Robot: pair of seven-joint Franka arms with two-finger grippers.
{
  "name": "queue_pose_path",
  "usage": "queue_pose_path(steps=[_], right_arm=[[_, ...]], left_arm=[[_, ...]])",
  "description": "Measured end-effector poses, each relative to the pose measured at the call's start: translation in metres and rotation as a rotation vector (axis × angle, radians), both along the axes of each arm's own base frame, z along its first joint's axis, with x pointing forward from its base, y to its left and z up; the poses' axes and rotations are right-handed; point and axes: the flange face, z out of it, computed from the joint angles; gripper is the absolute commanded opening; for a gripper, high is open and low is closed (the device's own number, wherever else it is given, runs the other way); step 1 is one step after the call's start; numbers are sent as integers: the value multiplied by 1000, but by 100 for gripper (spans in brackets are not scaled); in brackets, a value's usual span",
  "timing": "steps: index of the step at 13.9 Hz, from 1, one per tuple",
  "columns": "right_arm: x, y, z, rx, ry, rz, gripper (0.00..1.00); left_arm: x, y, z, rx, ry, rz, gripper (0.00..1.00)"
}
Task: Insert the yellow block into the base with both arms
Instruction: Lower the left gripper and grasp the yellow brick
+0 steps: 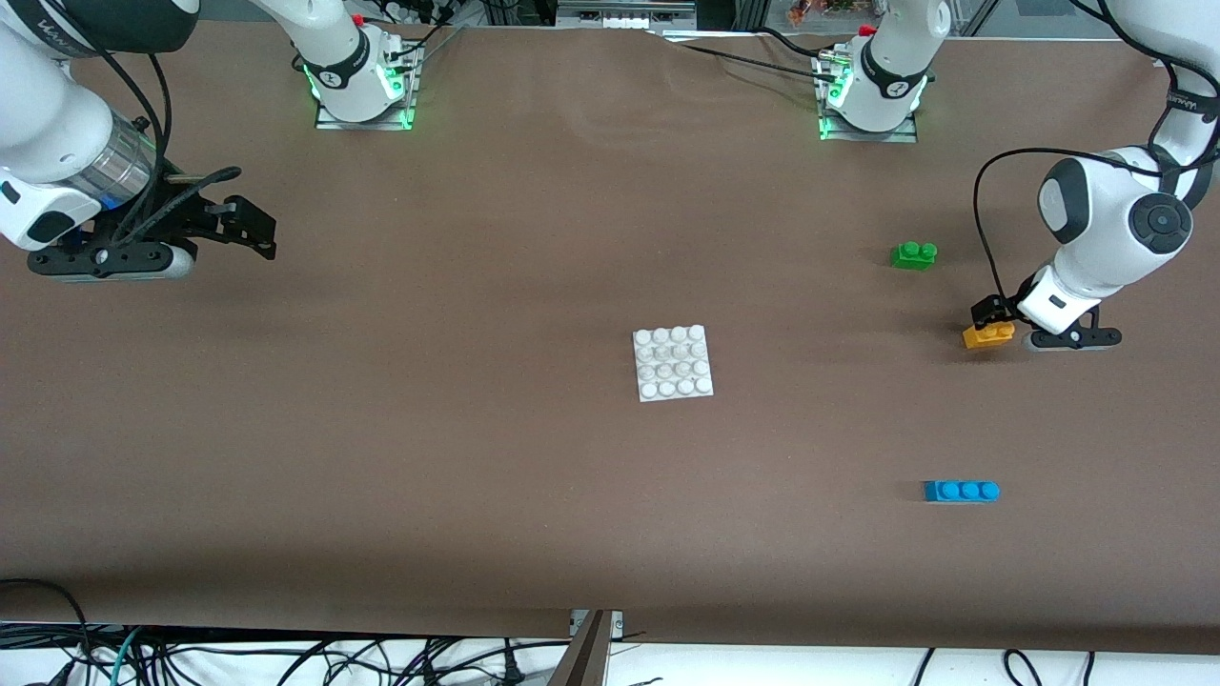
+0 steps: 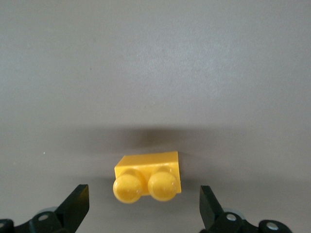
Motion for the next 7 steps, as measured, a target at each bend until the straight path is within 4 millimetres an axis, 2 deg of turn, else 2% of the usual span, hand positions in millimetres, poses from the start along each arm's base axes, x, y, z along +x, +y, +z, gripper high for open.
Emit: queue_pose_path(steps=[3,7], right_arm=[[0,-30,5,1,1,6,99],[-7,-31,14,1,3,14,99]], left_arm=[[1,5,-9,1,-25,6,100],[-2,7,-22,-4,-22,10,97]])
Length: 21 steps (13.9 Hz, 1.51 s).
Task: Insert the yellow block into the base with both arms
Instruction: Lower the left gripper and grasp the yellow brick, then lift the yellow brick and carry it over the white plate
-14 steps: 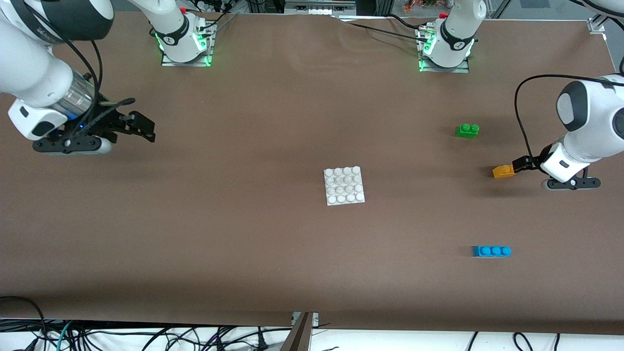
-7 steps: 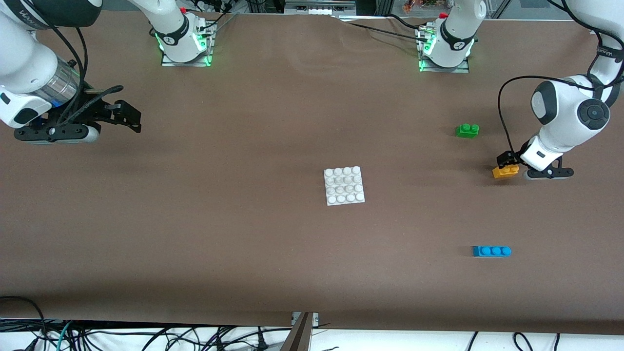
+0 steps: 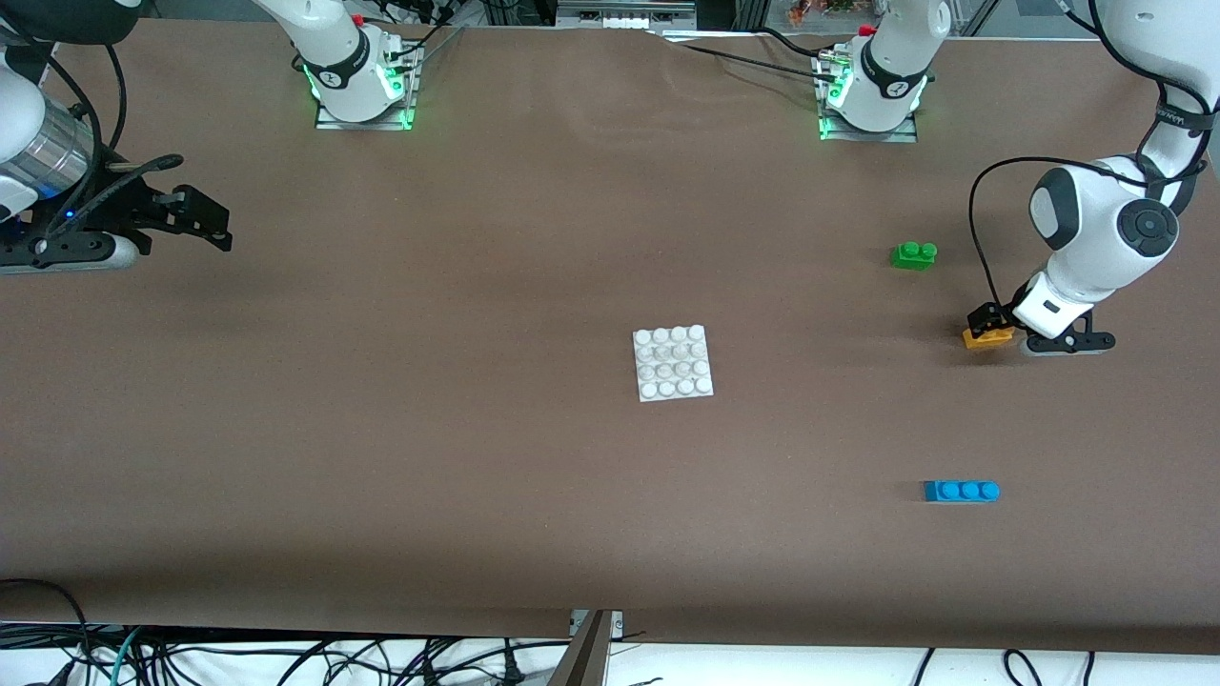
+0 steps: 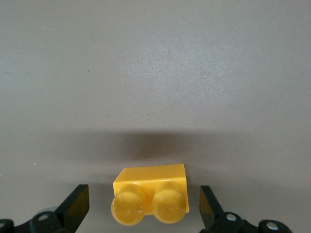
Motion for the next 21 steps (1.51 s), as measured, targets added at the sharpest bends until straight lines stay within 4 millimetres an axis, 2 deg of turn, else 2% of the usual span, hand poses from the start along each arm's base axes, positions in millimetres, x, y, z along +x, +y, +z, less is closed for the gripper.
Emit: queue_pose_path(steps=[3,4,6,7,11,13,15,18,21], right_arm=[[-5,1,9,0,-3,2,99],[-6,1,11,0,-2,2,99],[-8,-1,12,-1,9,-1,99],[-8,-2,11,-2,15,-3,99],[-6,-3,8,-2,20,-6,99],[-6,-3,16,-1,2,-5,99],[-5,-1,23,1,-13,-2,99],[4,6,15,1,-7,10,99],[11,3,29,-11,-42,6,99]], left_arm=[[0,0,-1,-1,1,-1,56],[0,-1,-1,-1,1,-1,48],[0,-1,-1,-1,2,-1,41],[0,-1,0,0,-1,-2,34],[1,-2,0,-1,-1,-3,31],[4,-4,7,-1,6,-7,31],[18,-19,32,-5,26,-35,31],[49,-59,96,-5,81,-89,31],[77,-115,156,-35,127,-118,30]])
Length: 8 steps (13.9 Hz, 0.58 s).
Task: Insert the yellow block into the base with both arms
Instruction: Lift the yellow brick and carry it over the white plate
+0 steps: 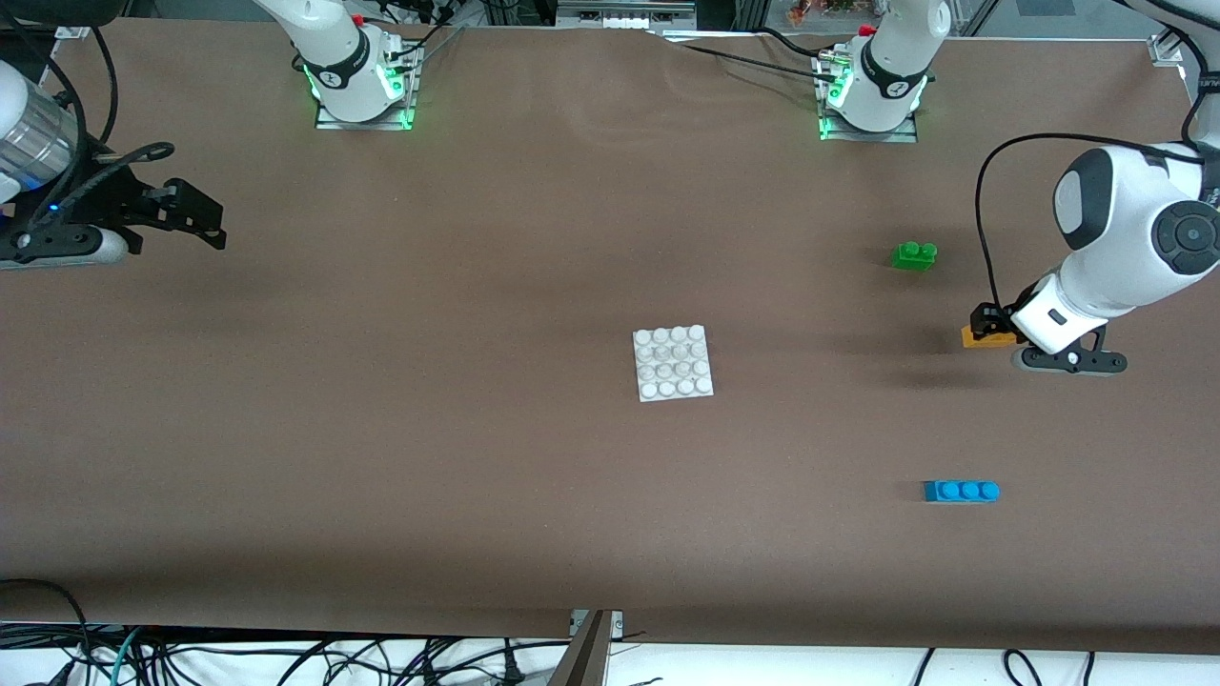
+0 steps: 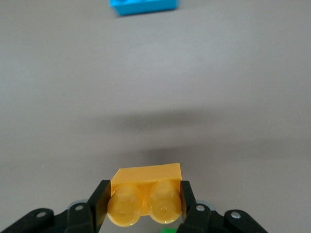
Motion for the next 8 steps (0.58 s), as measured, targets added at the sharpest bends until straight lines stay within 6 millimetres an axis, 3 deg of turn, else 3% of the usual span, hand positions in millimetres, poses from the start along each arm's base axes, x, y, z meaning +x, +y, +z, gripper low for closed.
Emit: queue_pose_path(steps=[2,4,6,8], right_arm=[[0,-5,11,-51,-25,2,99],[0,-2,13,-102,-35,17,99],[-2,11,13,-119,-30,42,99],[-6,18,10,-122,-1,52,99]], left_arm=[[8,-48,24,-45,6,-22,25],[8,-108,38,-69,-4,-56,25],[2,-174,43,-87,-10,-49,25],[-3,-237,32,-104,11,-41,25]])
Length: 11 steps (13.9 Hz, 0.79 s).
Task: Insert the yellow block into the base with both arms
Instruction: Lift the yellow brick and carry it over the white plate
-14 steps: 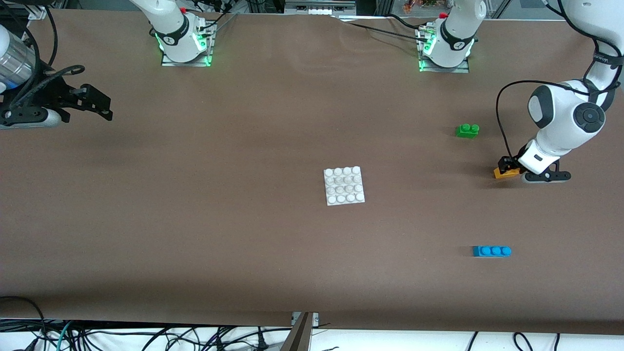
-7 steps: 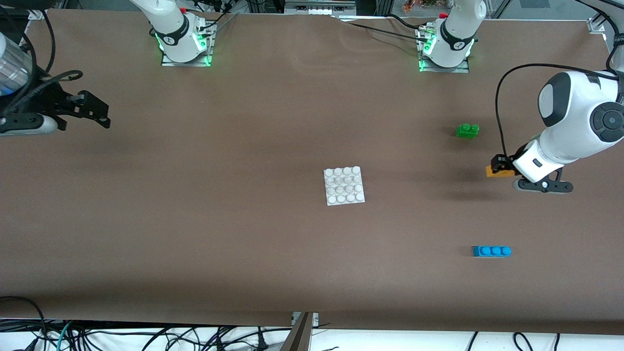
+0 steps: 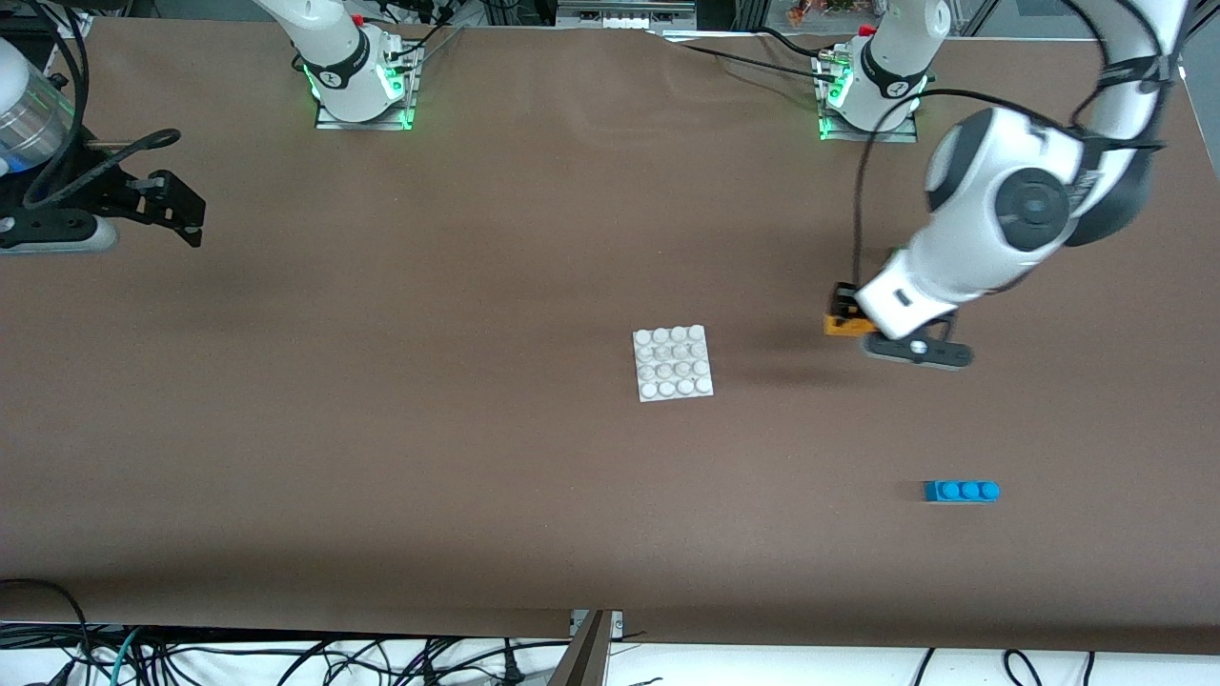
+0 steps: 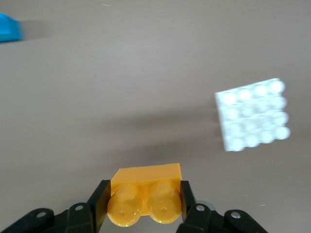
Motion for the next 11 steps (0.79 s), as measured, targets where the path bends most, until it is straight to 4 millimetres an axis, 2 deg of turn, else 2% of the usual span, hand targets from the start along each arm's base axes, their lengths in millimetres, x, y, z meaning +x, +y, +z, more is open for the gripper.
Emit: queue_pose_path(steps=[3,5,8,11], right_arm=[[-2,7,0,-1,8,12,99],[-4,18,0,0,7,32,99],[-5,26,0,0,7,43,99],[-5,26,1,0,6,43,99]], left_arm=[[-2,-80,-42,-20,66,33,25],[0,-120,-72,8,77,48,25],[3,-159,-116,67,80,87,26],[5,-178,-140,87,52,91,26]])
